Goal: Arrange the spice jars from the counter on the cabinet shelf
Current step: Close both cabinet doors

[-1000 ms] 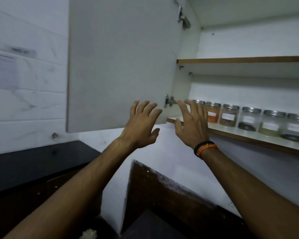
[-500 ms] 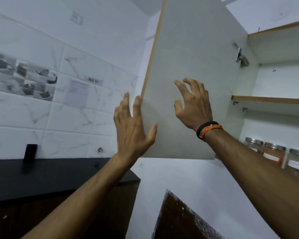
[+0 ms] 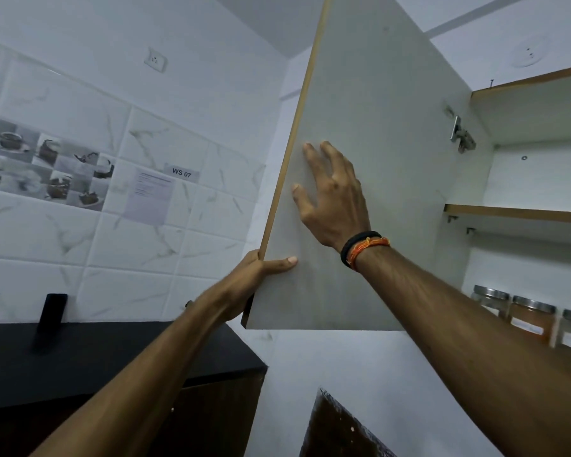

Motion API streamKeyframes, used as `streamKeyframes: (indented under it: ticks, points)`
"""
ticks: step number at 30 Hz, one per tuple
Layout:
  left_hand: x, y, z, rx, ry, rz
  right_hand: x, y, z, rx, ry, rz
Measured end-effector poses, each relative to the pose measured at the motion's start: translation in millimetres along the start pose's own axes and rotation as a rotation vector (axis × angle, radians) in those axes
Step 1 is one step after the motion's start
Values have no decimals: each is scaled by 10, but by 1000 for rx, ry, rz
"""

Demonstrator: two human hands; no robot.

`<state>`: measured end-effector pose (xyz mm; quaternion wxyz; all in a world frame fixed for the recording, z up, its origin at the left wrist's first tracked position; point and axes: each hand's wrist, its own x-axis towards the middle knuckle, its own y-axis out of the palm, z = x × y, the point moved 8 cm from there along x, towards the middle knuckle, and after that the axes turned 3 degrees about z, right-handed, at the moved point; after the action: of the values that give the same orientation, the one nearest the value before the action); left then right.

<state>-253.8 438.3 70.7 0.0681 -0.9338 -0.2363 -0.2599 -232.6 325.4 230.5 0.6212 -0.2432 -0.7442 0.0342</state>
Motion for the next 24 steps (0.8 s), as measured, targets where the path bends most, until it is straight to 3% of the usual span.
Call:
streamKeyframes:
  ticks: [10, 24]
  points:
    - [-200, 504, -148, 11, 11, 134, -44, -432, 133, 87, 167, -117]
    - [-532, 1941, -558, 85, 130, 174, -689, -1684, -456, 184, 135, -251]
